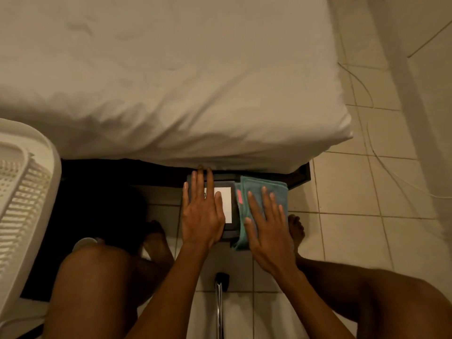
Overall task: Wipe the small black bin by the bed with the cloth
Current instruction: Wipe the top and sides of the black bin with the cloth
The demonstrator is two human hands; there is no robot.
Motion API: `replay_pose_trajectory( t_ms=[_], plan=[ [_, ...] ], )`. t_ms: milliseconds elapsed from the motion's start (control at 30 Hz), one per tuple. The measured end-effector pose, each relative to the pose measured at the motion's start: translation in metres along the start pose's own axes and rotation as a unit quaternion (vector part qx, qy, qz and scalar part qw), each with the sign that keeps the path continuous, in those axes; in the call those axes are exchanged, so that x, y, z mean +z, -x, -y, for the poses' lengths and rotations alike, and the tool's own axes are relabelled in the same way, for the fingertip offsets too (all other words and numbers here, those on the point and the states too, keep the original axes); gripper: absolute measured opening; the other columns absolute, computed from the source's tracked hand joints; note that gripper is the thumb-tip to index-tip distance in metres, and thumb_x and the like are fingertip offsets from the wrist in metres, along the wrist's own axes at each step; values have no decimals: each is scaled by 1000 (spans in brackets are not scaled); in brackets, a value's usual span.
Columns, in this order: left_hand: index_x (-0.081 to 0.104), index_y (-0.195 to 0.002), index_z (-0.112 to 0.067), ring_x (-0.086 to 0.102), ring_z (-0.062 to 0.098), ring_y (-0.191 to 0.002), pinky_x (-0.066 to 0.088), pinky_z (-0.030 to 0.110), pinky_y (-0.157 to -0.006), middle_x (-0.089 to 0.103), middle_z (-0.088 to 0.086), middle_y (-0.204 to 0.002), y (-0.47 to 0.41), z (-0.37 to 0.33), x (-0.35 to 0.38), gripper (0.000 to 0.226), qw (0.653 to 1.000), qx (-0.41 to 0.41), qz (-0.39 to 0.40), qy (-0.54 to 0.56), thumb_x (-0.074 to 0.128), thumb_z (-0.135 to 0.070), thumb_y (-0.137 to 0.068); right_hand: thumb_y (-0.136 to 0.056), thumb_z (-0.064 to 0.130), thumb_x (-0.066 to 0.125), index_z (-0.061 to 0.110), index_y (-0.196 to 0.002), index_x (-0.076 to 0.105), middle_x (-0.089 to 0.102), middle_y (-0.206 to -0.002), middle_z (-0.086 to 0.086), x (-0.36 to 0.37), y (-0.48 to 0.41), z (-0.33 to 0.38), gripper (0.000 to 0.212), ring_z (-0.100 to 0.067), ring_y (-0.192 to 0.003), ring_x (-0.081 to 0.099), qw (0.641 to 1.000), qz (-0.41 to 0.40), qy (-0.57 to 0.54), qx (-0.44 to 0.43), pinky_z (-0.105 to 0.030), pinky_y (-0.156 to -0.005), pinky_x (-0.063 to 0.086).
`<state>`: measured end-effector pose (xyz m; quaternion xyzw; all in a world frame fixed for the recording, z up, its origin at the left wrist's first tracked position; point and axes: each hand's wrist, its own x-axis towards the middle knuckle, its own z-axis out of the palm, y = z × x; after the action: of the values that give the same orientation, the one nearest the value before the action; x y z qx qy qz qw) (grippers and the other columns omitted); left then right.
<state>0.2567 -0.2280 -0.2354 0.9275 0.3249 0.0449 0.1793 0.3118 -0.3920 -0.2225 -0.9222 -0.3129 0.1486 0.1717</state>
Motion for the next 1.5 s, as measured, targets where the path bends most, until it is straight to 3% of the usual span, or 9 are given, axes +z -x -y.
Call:
replay_pose_trajectory(
  t_ms=[133, 267, 500, 633, 833, 967, 1033, 1267, 1500],
  plan=[
    [6, -157, -15, -1, 18, -153, 1, 40, -124, 5, 8, -165, -2, 0, 2, 59, 1000, 2, -6, 0, 21, -35, -104, -102, 49, 15, 23, -159, -1, -4, -167, -11, 5, -40, 20, 64, -26, -154, -3, 991, -62, 12, 119, -49, -124, 8],
    [6, -157, -16, 0, 18, -153, 0, 40, -124, 6, 8, -165, -2, -1, 3, 58, 1000, 2, 0, -1, 20, -35, -104, -101, 56, 11, 29, -158, -4, -12, -167, -2, 14, 7, 19, 65, -15, -153, -12, 998, -11, -47, 37, -43, -125, -1],
    [1, -157, -14, -4, 19, -153, -3, 41, -124, 2, 10, -165, -4, -2, 3, 60, 1000, 14, 7, -27, 15, -37, -104, -103, 49, 17, 22, -159, 0, 1, -167, -11, 6, -35, 9, 64, -26, -154, 3, 996, -53, 3, 72, -50, -124, 12],
    [-1, -157, -15, -6, 20, -153, -1, 45, -124, -2, 9, -166, -3, -2, 3, 60, 1000, 9, 10, -22, 14, -38, -104, -101, 55, 14, 31, -158, -5, -12, -167, -3, 3, 15, 6, 65, -22, -154, -4, 995, -38, -46, 78, -50, -123, 11],
    [-2, -157, -15, -6, 20, -153, -4, 44, -123, -1, 10, -165, -3, -4, 6, 60, 1000, 7, 6, -21, 16, -36, -104, -101, 53, 15, 28, -158, -2, -7, -167, -3, -11, -45, -6, 65, -18, -154, -8, 996, -51, -43, 64, -50, -125, 9],
    [-1, -157, -13, -4, 22, -153, -4, 46, -123, 1, 11, -165, -2, -5, 5, 60, 1000, 7, 8, -21, 17, -34, -104, -105, 44, 21, 29, -158, -6, -13, -167, 1, -5, 5, -6, 61, -15, -153, -12, 995, -59, -61, 61, -46, -125, 7],
    [0, -157, -12, -2, 23, -153, -1, 48, -123, 2, 13, -165, -2, -5, 5, 60, 1000, 4, 9, -23, 18, -34, -104, -106, 41, 24, 29, -158, -6, -10, -167, 1, -1, 21, -5, 61, -15, -154, -10, 993, -70, -63, 65, -46, -125, 8],
    [-2, -157, -10, -2, 27, -153, 2, 51, -123, 2, 15, -165, 0, -9, 7, 62, 1000, 2, 9, -25, 21, -33, -104, -106, 41, 23, 27, -159, 2, 8, -166, -5, -18, -46, -18, 58, -21, -154, 1, 992, -68, -87, 63, -52, -123, 14],
    [-3, -157, -12, -3, 25, -153, 0, 50, -123, -1, 14, -165, -1, -10, 6, 62, 1000, -1, 9, -15, 19, -34, -103, -105, 41, 14, 19, -159, -4, -9, -167, -4, 2, -3, -3, 60, -24, -154, -10, 995, -73, 0, 68, -48, -125, 4]
  ],
)
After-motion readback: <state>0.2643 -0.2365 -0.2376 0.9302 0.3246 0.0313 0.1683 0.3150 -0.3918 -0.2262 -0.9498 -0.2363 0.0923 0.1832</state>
